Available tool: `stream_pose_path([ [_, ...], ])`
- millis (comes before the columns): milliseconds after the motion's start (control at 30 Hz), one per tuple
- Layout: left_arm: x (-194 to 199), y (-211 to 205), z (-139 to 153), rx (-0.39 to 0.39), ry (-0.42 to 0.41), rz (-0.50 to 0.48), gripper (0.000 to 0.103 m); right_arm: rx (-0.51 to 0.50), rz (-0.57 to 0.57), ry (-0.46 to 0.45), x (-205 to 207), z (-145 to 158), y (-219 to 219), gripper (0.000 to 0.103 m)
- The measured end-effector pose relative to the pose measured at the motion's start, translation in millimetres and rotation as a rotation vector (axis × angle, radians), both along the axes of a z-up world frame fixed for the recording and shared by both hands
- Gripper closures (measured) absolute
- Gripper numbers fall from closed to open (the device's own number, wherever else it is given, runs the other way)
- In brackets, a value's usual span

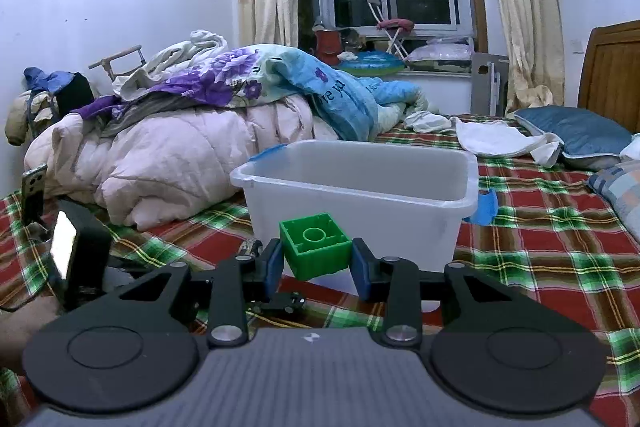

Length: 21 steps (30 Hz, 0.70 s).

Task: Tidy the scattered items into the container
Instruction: 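Carry green brick over the bin and open right tool while left tool drops black car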

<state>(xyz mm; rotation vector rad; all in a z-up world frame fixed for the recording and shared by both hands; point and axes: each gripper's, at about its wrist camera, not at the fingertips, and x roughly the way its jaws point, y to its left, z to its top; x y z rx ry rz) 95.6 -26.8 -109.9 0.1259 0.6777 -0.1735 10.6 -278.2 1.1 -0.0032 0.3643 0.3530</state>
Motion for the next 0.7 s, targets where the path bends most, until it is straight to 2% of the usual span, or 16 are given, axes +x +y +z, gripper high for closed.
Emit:
stream_pose_path([
  [233, -11.4, 2.9, 17.6, -0.02, -0.045, -0.006, 0.069, 0.008, -0.002, -0.001, 4.2, -0.3, 1.3, 0.063],
  [300, -17.5, 4.1, 34.3, -0.035, -0.071, -0.019, 0.069, 0.001, -0.01, -0.008, 7.0, 2.2, 2.0, 0.063],
  [433, -25.7, 3.2, 86.9, -0.07, -0.157, -0.04, 0.069, -0.009, -0.028, -0.039, 18.1, 17.0, -1.5, 0.063],
  [533, -11.6, -2.1, 125.7, -0.117, -0.18, -0.051, 0.069, -0.018, -0.047, -0.049, 37.9, 28.4, -5.1, 0.063],
  [600, 8.6, -10.9, 144.9, -0.153, -0.166, -0.06, 0.069, -0.034, -0.062, -0.045, 56.8, 34.8, -7.6, 0.063],
  [700, 36.3, -32.1, 158.7, -0.144, -0.154, -0.081, 0.069, -0.062, -0.08, -0.018, 85.8, 36.5, -10.6, 0.063],
])
